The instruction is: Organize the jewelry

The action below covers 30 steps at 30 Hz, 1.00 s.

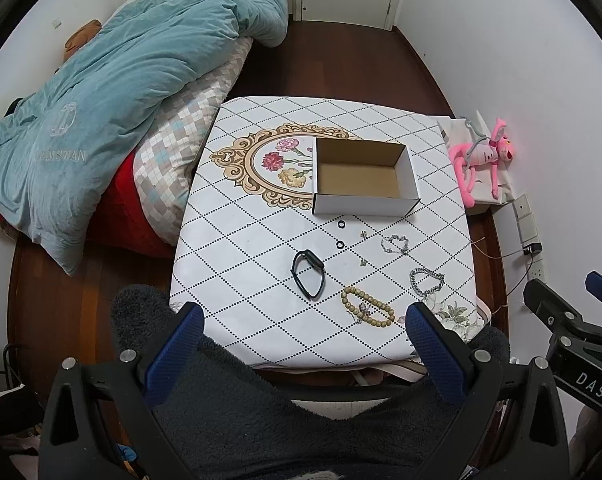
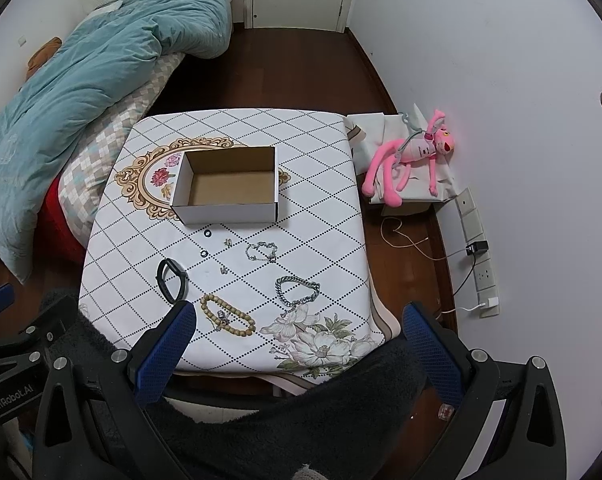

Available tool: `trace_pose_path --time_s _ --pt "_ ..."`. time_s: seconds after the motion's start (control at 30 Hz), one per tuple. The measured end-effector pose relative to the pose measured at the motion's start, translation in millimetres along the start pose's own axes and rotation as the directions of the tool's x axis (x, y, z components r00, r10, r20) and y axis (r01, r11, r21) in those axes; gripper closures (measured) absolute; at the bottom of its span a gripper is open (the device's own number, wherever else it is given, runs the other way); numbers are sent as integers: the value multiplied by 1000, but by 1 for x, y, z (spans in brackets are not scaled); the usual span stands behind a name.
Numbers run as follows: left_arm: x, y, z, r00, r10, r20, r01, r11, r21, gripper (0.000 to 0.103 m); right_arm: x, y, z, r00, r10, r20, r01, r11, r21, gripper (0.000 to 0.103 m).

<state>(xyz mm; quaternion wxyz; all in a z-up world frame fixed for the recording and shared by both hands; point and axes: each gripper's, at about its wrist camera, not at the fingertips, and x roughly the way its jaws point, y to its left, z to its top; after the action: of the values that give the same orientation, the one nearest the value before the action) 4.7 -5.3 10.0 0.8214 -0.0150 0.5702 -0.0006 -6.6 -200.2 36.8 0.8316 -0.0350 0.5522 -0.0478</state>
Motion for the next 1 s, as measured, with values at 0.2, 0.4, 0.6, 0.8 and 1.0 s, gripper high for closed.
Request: trace_pose_path --time_s 0.2,0.4,0.6,0.8,1.0 --pt "0 0 1 1000 -2 0 2 1000 0 0 0 0 0 1000 1 0 -1 1000 -1 0" --pt "0 -3 7 1000 -2 2 2 1000 -1 0 0 0 -1 1000 -1 0 1 1000 -2 0" --pt "-1 -4 7 1000 -3 3 3 1000 -3 0 -1 0 0 1000 -1 -1 1 1000 -2 0" --pt "-1 -4 7 1000 -6 6 6 1000 -3 0 -1 0 3 1000 6 2 -6 1000 3 0" --pt "24 0 26 998 40 50 -40 999 -8 0 29 -4 16 999 27 -28 -26 999 47 0"
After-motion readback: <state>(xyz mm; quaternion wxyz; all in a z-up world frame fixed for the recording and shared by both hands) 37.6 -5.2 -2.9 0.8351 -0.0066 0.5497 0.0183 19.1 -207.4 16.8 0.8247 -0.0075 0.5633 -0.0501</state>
